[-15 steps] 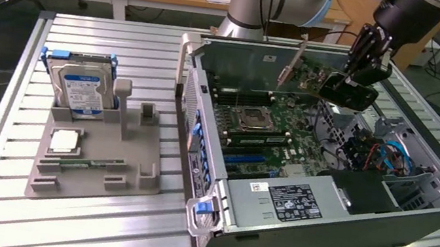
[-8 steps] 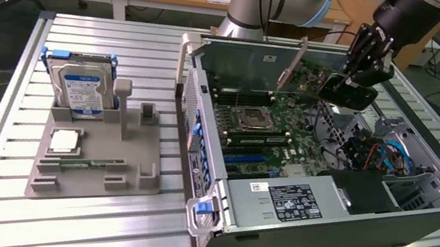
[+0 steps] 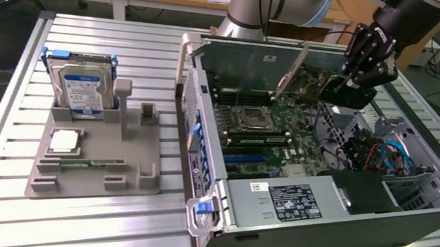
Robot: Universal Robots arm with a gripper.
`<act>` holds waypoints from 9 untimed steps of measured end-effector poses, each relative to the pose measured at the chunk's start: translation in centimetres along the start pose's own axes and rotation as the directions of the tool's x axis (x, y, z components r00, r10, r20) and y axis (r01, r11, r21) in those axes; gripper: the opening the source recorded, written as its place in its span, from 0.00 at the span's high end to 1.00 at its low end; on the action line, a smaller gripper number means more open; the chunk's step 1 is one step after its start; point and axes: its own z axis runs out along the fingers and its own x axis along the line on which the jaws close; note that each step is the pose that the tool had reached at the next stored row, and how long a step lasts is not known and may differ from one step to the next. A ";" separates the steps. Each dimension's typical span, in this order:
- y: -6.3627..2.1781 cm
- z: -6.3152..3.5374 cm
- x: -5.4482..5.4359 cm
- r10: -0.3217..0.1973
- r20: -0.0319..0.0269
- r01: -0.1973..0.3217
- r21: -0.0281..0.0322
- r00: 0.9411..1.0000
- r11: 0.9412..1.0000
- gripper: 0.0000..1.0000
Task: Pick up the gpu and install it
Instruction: 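Insert the gpu into the slot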
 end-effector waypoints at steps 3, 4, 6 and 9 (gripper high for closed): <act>-0.01 0.01 0.0 -0.002 0.000 0.002 0.001 1.000 1.000 0.73; -0.01 0.02 0.0 -0.007 0.000 0.007 0.001 1.000 1.000 0.73; -0.01 0.04 0.0 -0.024 -0.002 0.024 0.003 1.000 1.000 0.73; 0.00 0.07 0.0 -0.049 -0.003 0.049 0.010 0.999 0.999 0.73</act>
